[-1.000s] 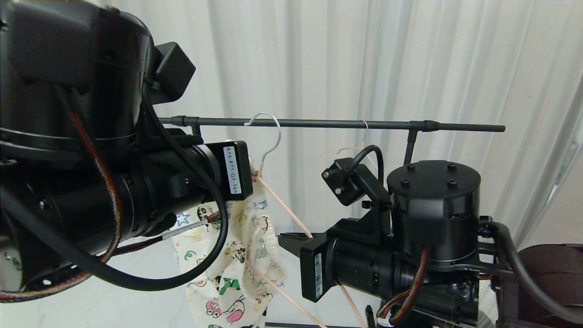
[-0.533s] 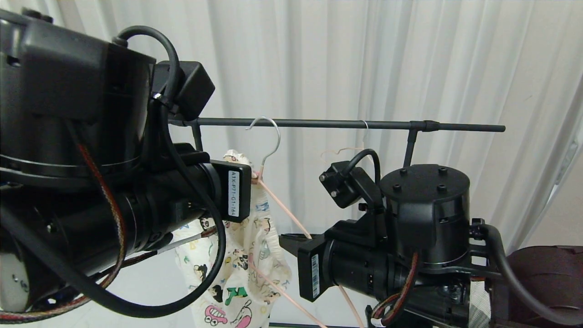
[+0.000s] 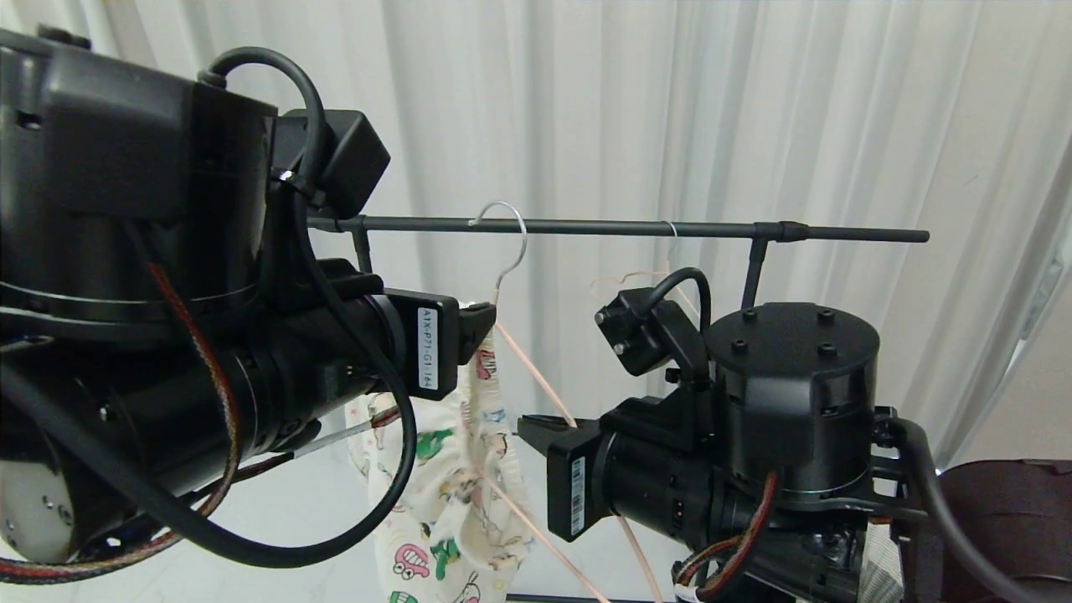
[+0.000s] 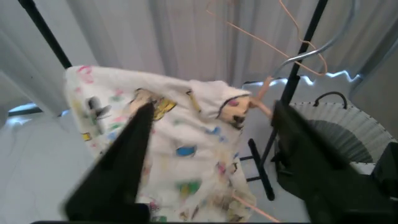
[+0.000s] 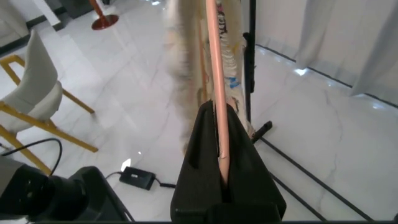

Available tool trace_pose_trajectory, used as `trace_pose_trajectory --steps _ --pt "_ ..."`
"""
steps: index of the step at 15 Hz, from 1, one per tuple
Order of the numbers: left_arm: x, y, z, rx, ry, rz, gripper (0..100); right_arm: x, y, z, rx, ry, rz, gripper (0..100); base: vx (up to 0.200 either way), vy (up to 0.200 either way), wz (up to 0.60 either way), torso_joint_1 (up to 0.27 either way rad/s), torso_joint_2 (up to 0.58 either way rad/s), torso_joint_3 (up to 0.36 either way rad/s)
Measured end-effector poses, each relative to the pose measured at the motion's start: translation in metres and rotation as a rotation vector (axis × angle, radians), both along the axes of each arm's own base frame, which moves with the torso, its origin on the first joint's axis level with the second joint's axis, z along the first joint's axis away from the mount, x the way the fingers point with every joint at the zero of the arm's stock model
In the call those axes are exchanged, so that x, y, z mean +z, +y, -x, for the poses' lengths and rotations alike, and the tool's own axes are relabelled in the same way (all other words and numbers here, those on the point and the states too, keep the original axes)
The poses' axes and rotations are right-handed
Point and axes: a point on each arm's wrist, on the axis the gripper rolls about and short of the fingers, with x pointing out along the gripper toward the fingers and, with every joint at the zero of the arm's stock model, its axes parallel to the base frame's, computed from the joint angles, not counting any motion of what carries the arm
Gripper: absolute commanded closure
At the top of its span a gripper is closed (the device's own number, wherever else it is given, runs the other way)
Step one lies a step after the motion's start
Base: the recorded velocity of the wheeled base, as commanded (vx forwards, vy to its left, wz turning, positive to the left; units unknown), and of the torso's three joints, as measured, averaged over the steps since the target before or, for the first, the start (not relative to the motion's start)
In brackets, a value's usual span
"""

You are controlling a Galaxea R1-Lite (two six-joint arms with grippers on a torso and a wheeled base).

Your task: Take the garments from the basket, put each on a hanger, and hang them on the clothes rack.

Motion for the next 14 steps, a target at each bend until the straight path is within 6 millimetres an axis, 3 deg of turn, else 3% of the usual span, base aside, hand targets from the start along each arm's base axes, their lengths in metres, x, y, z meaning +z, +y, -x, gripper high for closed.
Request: trace_pose_trajectory --steps 7,10,14 --pt "-0.017 0.032 0.018 -0.003 0.003 -0.116 0 0.003 -0.011 0.001 -0.047 -0.078 -0.026 100 0.0 0.0 0.0 0.0 0.0 0.0" --pt "-0.026 0.049 0.035 -0.05 0.018 -0.105 0 -0.01 -0.041 0.01 -0.005 -0.112 0.042 100 0.0 0.0 0.0 0.0 0.0 0.0" --pt "-0.046 0.071 0.061 -0.249 0.026 -0.144 0 -0.037 -0.104 0.036 0.155 -0.172 0.177 100 0.0 0.0 0.0 0.0 0.0 0.0"
